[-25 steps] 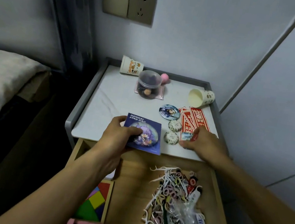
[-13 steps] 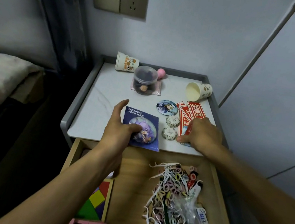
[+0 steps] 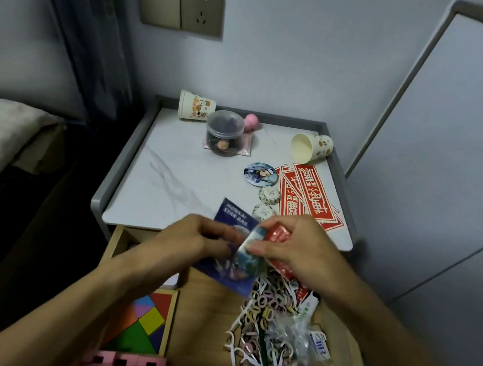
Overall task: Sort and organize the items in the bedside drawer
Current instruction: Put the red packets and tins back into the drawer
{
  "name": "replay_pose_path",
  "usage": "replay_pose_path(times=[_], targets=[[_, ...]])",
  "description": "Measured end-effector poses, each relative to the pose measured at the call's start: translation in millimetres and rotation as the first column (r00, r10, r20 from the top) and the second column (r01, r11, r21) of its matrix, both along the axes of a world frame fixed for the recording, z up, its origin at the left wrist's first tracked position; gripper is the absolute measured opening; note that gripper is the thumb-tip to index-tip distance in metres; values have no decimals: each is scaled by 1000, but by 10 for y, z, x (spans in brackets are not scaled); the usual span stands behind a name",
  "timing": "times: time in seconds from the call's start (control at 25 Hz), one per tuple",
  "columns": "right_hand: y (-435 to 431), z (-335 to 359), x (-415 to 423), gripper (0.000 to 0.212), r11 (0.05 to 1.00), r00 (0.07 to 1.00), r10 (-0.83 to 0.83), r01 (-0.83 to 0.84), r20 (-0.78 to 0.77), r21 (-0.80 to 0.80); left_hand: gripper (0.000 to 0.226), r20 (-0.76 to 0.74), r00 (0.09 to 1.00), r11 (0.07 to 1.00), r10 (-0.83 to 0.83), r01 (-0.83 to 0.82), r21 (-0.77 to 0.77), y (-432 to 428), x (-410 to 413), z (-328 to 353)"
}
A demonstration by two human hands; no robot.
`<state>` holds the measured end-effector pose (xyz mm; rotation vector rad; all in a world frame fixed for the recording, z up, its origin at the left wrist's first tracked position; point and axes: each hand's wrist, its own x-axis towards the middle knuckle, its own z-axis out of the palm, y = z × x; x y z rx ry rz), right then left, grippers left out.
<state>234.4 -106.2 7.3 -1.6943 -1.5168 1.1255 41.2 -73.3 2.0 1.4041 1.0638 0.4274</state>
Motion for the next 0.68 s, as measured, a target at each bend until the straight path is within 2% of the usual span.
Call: replay_pose_path(times=[0.08,0.16,0.28,0.36,0.44,0.52,0.6,0.68], targets=[[-59,-66,-154,21,1000,999,24,-23,-46,16,17,-62,997,998,-55,55,3,-116,-117,38],[-59,-124,-329,22,995,995,97,-96,-35,30,4,-102,995,1000,-10,13,24,-191,-268,30],[-56,-239,-556,21,987,989,149,-149,8,57,18,-108,986,992,126,-126,4,-225,-506,-77],[-19,-299,-618,16,994,997,56,-52,-43,97,21,-72,973,969,221,-228,-96,-222,-634,-138],[0,-296,-592,14,988,979,-72,95,-192,117,21,-66,961,948,269,-277,-158,-169,-690,-194],[52,-281,-583,17,961,947,-80,157,-313,229,20,-38,955,937,293,-295,-187,-87,-720,-242],[99,-296,-622,20,925,956,30,85,-293,370,10,21,940,909,340,-323,-265,-37,-701,-252],[118,-368,-670,19,890,978,130,-43,-161,454,9,70,929,886,364,-322,-333,-24,-689,-239]])
